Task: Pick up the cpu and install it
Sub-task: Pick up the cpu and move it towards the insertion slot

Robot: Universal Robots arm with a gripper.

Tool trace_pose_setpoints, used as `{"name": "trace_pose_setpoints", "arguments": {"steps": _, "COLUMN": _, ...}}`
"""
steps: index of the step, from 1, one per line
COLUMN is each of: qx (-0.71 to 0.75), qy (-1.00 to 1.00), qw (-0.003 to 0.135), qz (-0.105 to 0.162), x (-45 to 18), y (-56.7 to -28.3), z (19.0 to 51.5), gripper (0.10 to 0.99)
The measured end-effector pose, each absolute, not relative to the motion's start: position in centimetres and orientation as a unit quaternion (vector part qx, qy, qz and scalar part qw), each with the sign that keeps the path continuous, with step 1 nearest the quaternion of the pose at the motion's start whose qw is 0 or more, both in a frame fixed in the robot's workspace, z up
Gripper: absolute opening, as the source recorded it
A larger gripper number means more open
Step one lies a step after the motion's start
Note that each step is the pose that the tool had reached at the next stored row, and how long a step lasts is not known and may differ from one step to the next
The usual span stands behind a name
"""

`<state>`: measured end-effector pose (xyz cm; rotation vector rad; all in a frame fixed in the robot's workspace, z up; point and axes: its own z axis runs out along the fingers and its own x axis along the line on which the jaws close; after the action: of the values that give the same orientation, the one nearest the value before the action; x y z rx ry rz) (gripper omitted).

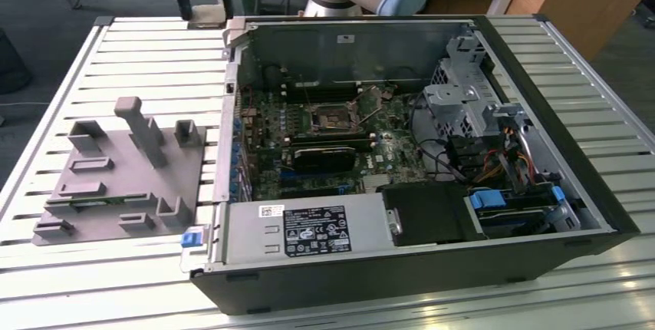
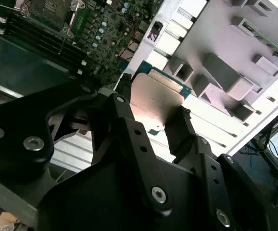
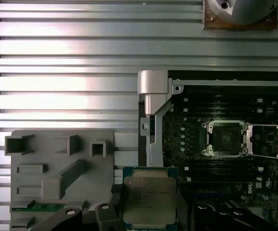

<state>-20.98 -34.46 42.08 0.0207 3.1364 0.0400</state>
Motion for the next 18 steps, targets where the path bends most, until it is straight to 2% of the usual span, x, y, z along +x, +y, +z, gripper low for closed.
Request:
{"name": "trace_pose_setpoints", "arguments": {"steps": 3, "qx": 0.007, "qy": 1.0, "qw": 0.002, "qz": 0.013, "x": -17.8, "y": -34.1, "z": 42.1, "gripper": 0.533}}
{"name": "trace_pose_setpoints", "arguments": {"steps": 18, "qx": 0.007, "qy": 1.0, "qw": 0.002, "qz": 0.013, "x": -16.1, "y": -34.1, "z": 42.1, "gripper": 0.533}}
